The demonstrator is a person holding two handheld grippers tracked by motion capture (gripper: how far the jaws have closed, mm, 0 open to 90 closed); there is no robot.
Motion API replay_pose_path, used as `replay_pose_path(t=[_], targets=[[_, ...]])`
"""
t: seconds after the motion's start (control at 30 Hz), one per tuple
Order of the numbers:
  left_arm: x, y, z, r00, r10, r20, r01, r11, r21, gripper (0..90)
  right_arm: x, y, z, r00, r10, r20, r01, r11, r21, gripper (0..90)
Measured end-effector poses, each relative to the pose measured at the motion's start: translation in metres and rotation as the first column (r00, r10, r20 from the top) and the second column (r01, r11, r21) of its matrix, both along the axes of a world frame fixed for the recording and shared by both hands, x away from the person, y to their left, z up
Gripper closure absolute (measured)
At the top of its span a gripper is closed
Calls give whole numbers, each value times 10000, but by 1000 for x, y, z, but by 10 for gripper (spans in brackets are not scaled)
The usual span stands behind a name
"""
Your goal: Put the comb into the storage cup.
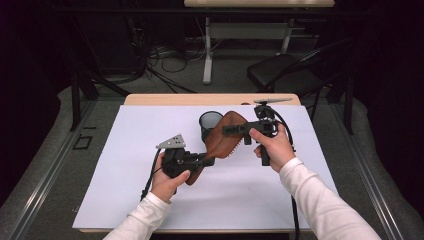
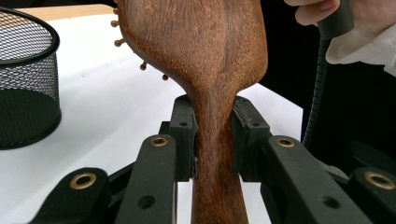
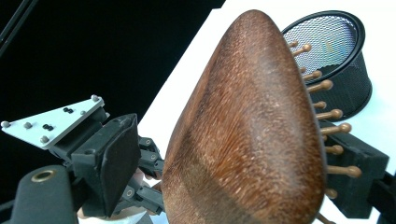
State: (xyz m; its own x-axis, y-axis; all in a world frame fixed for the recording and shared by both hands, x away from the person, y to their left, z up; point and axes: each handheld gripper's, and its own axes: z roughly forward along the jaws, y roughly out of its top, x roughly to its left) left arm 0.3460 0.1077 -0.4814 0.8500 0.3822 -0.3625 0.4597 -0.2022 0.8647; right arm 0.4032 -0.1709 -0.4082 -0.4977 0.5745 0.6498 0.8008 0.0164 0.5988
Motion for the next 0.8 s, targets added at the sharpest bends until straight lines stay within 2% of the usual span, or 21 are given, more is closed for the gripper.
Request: replay_pose_path(t=[0.1,0.37,0.6,0.8], targets=[[0,-1,-1,10000,65,43,-66,9998,178,732,1,-1,-1,10000,-2,-41,2,10000,-7,148],[0,-2,-2,10000,17,-3,-17,9997,247,733,1,0,-2,9999,-104,-87,103,9999,-85,158],[0,-2,-3,10000,48,-20,-47,9997,251,733,0,0,-3,9990,-438,-53,437,9990,-117,238],[0,-3,-3,10000,30,-36,-29,9996,292,734,1,-1,-5,9982,-595,-101,595,9982,0,253]])
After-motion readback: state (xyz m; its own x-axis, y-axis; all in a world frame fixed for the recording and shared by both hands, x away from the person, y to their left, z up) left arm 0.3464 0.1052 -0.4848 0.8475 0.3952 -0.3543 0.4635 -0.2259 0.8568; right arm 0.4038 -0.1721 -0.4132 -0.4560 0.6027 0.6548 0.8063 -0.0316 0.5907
